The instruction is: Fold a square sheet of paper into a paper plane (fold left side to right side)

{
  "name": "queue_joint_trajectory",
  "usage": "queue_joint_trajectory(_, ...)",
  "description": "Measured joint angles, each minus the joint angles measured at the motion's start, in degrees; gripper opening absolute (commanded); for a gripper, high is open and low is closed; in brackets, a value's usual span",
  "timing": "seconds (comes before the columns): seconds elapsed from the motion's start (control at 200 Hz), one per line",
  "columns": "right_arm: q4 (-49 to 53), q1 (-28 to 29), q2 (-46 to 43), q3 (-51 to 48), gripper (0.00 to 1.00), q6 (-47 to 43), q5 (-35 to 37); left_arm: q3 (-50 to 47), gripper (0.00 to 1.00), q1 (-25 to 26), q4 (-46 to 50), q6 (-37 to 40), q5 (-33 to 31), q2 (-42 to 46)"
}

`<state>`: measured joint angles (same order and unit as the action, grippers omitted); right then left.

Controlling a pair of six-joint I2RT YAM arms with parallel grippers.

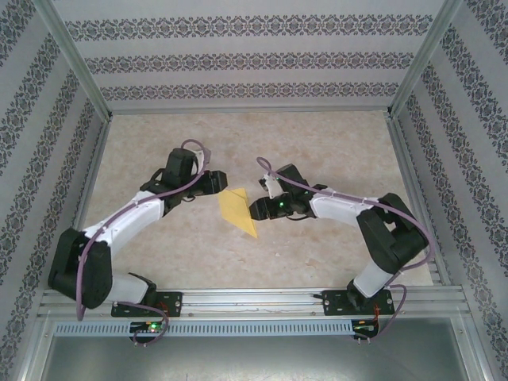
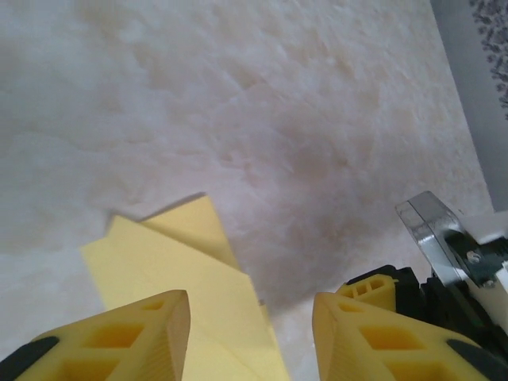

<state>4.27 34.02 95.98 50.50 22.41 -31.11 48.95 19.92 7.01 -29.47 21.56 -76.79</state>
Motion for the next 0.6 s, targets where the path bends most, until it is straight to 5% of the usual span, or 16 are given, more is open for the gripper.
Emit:
queue_joint_trajectory(0.245, -1.8, 1.5, 7.6, 4.0, 0.40, -1.4, -1.7, -3.9, 0.48, -2.5, 0.7, 0.8, -2.7, 5.0)
queue_joint_trajectory(0.485, -3.0, 1.8, 9.0, 4.2, 0.00, -1.3, -2.3, -4.3, 0.50, -3.6, 0.8, 1.0, -2.6, 7.7)
queue_joint_trajectory(0.6, -3.3, 1.4, 6.9, 3.3, 0.00, -1.4, -2.4, -4.5, 0.54, -3.8, 0.7, 1.0, -2.4, 10.0)
